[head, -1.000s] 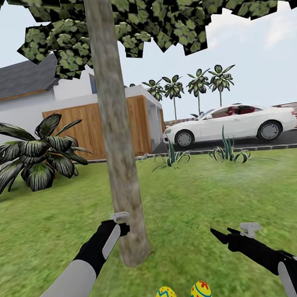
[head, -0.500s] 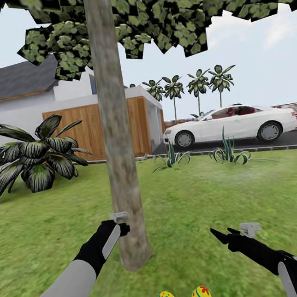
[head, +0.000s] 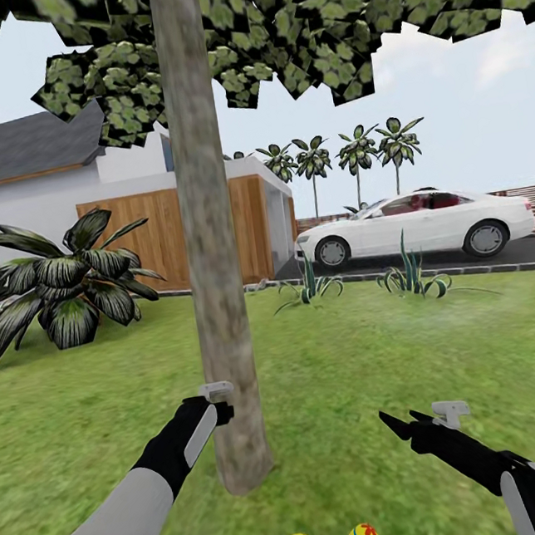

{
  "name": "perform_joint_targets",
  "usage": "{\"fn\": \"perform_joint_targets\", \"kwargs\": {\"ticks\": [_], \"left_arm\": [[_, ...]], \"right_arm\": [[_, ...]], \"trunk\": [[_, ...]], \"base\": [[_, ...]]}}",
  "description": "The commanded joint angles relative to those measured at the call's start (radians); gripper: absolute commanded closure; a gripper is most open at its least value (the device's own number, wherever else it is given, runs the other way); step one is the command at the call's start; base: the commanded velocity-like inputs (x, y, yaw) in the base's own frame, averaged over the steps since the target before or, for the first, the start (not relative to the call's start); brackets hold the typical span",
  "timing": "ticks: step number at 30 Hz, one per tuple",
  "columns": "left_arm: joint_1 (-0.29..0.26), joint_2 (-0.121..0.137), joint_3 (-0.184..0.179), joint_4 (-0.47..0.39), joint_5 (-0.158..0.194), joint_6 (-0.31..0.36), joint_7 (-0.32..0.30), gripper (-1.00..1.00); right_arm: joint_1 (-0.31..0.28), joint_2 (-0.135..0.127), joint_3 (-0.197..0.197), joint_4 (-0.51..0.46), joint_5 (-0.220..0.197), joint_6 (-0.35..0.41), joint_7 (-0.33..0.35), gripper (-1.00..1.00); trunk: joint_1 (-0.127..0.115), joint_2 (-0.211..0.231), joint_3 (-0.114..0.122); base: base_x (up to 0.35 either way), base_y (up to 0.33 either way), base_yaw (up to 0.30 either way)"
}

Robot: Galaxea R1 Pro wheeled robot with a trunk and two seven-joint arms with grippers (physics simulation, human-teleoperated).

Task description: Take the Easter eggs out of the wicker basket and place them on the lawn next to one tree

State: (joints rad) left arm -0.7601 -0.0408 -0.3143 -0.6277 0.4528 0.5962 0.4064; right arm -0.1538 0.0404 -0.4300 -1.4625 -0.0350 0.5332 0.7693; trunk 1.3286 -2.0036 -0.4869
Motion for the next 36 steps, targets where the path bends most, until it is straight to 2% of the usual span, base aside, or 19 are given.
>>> {"fn": "perform_joint_targets", "kwargs": {"ticks": [1, 36], "left_arm": [[-0.001, 0.001, -0.005, -0.001, 0.011, 0.002, 0.009, -1.00], [-0.001, -0.003, -0.006, -0.001, 0.009, 0.002, 0.011, -1.00]], "right_arm": [[-0.001, 0.001, -0.003, -0.001, -0.003, 0.008, 0.004, -1.00], [-0.001, 0.001, -0.001, 0.008, -0.003, 0.008, 0.004, -1.00]], "trunk": [[-0.004, 0.007, 0.002], [-0.138, 0.252, 0.102]], "base": [[0.000, 0.000, 0.000], [0.000, 0.000, 0.000]]}}
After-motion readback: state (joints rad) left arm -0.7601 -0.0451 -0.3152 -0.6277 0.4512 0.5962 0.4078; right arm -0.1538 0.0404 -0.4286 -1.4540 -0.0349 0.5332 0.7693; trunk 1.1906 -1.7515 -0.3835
